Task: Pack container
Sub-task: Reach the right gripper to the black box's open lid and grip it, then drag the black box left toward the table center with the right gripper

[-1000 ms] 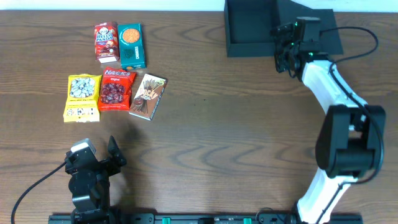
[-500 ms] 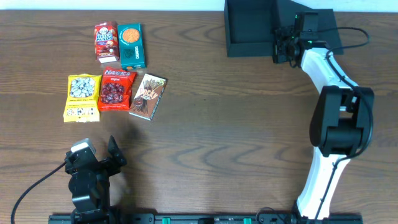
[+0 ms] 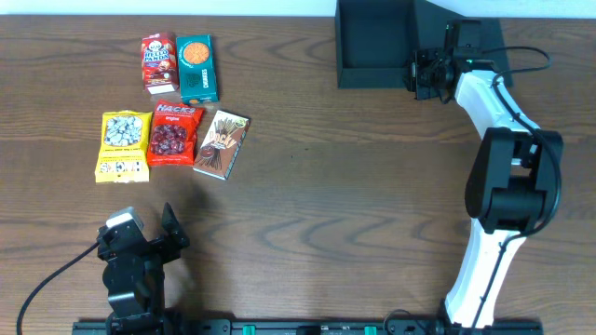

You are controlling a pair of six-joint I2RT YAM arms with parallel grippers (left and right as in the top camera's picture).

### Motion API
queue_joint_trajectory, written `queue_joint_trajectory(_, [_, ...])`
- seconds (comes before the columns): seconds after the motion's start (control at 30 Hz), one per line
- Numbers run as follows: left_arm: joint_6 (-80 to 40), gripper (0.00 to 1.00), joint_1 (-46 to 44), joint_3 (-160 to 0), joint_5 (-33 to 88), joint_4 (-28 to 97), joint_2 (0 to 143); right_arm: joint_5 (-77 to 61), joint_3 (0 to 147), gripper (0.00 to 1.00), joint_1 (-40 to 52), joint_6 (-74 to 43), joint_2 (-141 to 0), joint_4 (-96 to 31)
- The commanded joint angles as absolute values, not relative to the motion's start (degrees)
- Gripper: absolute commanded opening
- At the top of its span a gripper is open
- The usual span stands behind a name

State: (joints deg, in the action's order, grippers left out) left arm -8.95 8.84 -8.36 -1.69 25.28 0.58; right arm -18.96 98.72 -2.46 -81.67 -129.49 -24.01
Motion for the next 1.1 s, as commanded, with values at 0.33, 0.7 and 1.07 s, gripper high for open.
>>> queue_joint_trajectory(0.33, [-8.29, 0.95, 8.93, -7.29, -1.65, 25.41, 0.30, -18.28, 109.36, 0.13, 0.95, -68.84, -130.19, -46.57])
queue_joint_trajectory(0.7, [-8.32, 0.95, 8.93, -7.29, -1.65, 25.43, 0.30, -16.73, 112.73, 0.13, 7.88, -41.06, -130.19, -61.28])
queue_joint_trajectory(1.07, [-8.32, 0.95, 8.93, -7.29, -1.65, 25.43, 0.30, 3.77, 112.73, 0.12, 8.19, -16.12, -130.19, -75.02])
